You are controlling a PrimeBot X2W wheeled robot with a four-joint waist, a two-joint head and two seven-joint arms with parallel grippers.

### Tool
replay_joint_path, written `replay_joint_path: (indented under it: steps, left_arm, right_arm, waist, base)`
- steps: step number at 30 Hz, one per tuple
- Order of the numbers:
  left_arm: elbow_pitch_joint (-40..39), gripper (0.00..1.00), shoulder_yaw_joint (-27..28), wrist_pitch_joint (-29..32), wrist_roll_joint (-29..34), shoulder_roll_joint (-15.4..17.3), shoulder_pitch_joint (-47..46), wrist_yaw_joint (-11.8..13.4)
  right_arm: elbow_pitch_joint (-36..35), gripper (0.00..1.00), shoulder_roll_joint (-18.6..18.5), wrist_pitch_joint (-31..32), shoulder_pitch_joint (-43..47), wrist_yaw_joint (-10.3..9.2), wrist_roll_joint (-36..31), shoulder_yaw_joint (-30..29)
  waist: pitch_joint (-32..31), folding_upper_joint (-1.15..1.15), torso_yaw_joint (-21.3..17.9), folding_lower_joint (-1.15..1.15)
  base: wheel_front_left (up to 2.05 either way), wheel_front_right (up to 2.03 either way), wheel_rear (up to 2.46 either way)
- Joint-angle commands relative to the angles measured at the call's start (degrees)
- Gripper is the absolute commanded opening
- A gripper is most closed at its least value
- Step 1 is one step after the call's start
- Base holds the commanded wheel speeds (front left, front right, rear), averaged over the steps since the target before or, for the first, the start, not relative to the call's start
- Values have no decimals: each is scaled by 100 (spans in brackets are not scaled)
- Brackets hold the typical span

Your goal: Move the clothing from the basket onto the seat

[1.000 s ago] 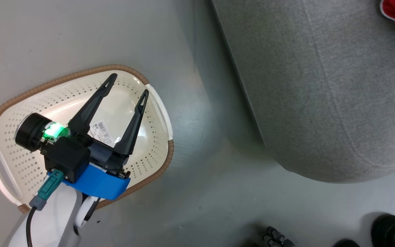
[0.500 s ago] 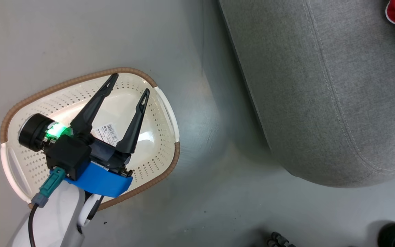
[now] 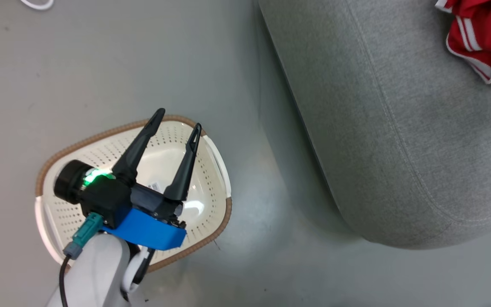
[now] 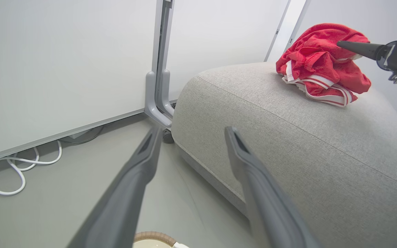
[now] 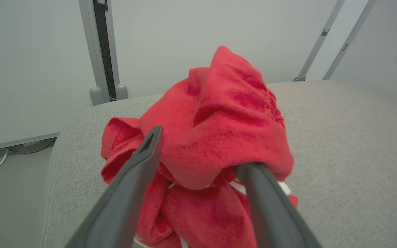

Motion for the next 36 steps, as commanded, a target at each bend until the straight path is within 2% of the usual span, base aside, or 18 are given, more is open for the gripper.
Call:
replay_joint_path:
  steps: [1, 10, 17, 24, 36]
  left_arm:
    - [75, 100, 40, -28, -42, -122, 119, -3]
    - [325, 100, 130, -27, -177, -485, 468, -6]
    - [669, 100, 285, -22, -246, -722, 982, -7]
    - [856, 100, 676, -23, -179, -875, 1570, -7]
    - [1082, 100, 1355, -23, 115, -1054, 1963, -7]
  right_arm:
    - [-6, 100, -44, -11, 227, 1, 68, 104]
    - [-224, 100, -116, 134, 1016, 1, 221, 435]
    - [-660, 100, 6, 274, 1964, 1, 436, 531]
    - [-1532, 100, 320, 452, 3054, 1, 274, 457]
    - [-3048, 100, 1191, 870, 4358, 1, -550, 397]
  waist:
    - [-436, 0, 124, 0]
    - [-1323, 0, 369, 0]
    - [-2289, 0, 595, 0]
    - [-2957, 0, 826, 0]
    - [-3412, 0, 1409, 0]
  base:
    - [0, 0, 0]
    - [0, 0, 0]
    - [0, 0, 0]
    - [0, 0, 0]
    - [0, 0, 0]
